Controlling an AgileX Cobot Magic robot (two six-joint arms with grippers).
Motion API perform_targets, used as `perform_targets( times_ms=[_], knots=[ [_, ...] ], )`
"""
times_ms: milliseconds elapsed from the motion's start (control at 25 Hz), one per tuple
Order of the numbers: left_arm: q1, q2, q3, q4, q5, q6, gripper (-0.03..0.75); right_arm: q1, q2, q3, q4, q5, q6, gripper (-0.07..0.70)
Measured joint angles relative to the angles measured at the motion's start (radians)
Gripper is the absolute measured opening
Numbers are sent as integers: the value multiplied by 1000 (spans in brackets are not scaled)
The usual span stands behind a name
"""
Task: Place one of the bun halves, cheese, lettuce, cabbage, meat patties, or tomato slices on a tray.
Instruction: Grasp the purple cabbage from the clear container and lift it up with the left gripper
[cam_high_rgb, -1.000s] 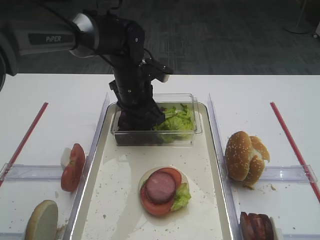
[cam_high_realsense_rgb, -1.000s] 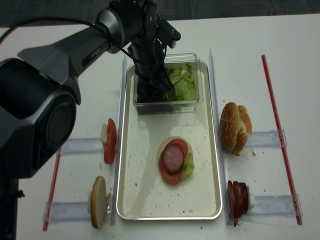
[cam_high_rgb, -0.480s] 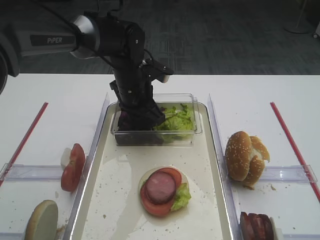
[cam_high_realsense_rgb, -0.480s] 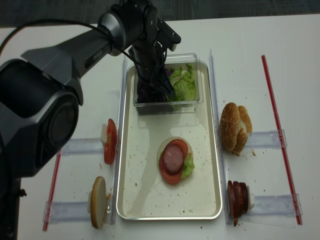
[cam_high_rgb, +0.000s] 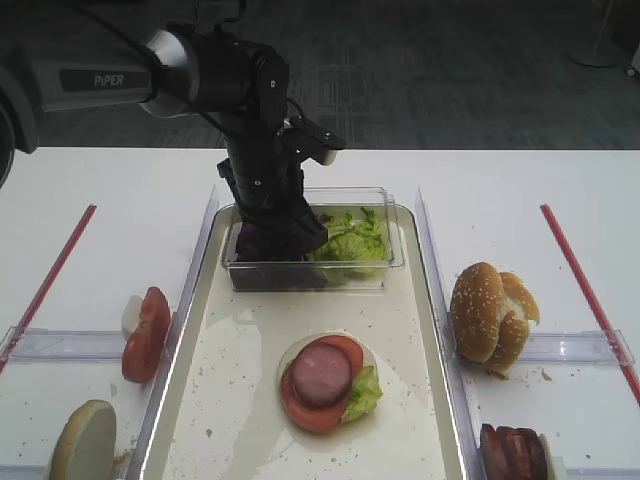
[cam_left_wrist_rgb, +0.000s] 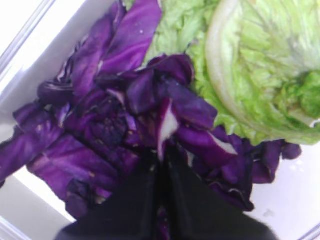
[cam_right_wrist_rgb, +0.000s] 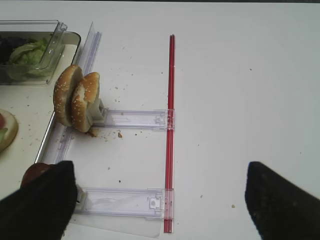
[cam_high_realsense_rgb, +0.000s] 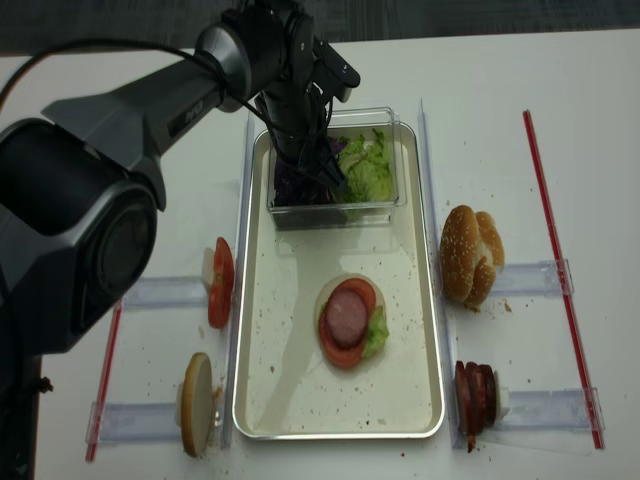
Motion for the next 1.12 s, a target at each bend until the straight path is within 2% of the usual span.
perform_targets(
  times_ms=[320,840,1120],
  knots=[
    [0,-24,0,0,8,-2,-13,0,0,0,0,0,0,692],
    [0,-108,-2,0,78,-20,-13,0,0,0,0,0,0,692],
    [0,-108,-2,-14,85,-37,-13,0,0,0,0,0,0,692]
  ],
)
